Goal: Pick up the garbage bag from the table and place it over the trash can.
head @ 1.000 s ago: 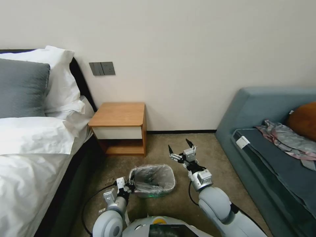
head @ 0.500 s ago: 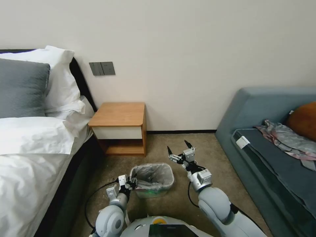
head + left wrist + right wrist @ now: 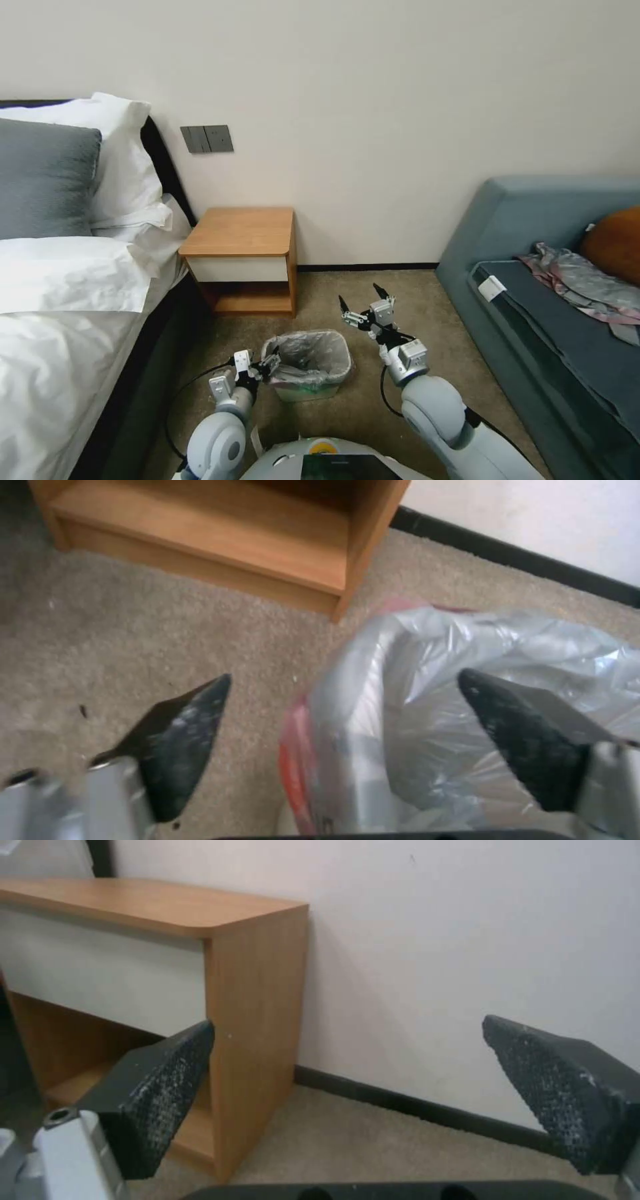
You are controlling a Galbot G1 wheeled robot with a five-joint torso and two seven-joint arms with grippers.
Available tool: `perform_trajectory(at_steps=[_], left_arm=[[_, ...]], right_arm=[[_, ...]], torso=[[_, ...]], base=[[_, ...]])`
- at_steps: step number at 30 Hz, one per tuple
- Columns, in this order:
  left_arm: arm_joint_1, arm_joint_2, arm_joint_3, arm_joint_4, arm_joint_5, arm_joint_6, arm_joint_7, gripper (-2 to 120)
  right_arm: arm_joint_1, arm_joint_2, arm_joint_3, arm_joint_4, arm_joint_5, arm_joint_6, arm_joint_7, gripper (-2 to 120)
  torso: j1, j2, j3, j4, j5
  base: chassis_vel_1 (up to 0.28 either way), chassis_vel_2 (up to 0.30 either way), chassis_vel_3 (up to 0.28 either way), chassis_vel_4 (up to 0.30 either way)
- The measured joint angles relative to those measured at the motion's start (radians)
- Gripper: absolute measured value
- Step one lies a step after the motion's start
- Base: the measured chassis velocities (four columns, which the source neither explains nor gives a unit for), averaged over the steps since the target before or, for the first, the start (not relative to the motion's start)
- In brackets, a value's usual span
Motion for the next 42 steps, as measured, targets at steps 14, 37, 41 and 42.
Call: perform_trajectory(at_steps=[14,37,41,42], left_arm=[[0.146,0.003,-0.115,-0.065,0.342,-0.275,0.11,100],[0.464,-0.1,-0.382,-0.265,0.366,-0.477,0.334,100],[0.485,-0.138,-0.345,-0.287,0.399,-0.471,0.331,100],[0.487,-0.144,-0.344,-0.287,0.404,-0.472,0.332,100]], right_arm=[[-0.179,0.137,0.137,-0.055,-0.161,0.174,-0.055,100],[-0.621,0.426,0.478,0.007,-0.112,0.488,-0.233,100],[-0.67,0.448,0.466,0.018,-0.116,0.537,-0.23,100],[-0.68,0.447,0.466,0.019,-0.111,0.546,-0.23,100]], torso=[[0.0,0.0,0.0,-0.0001,0.0002],[0.0,0.0,0.0,-0.0003,-0.0001],[0.0,0.0,0.0,0.0001,0.0002],[0.0,0.0,0.0,0.0,0.0002]], base=[[0.0,0.0,0.0,0.0],[0.0,0.0,0.0,0.0],[0.0,0.0,0.0,0.0],[0.0,0.0,0.0,0.0]])
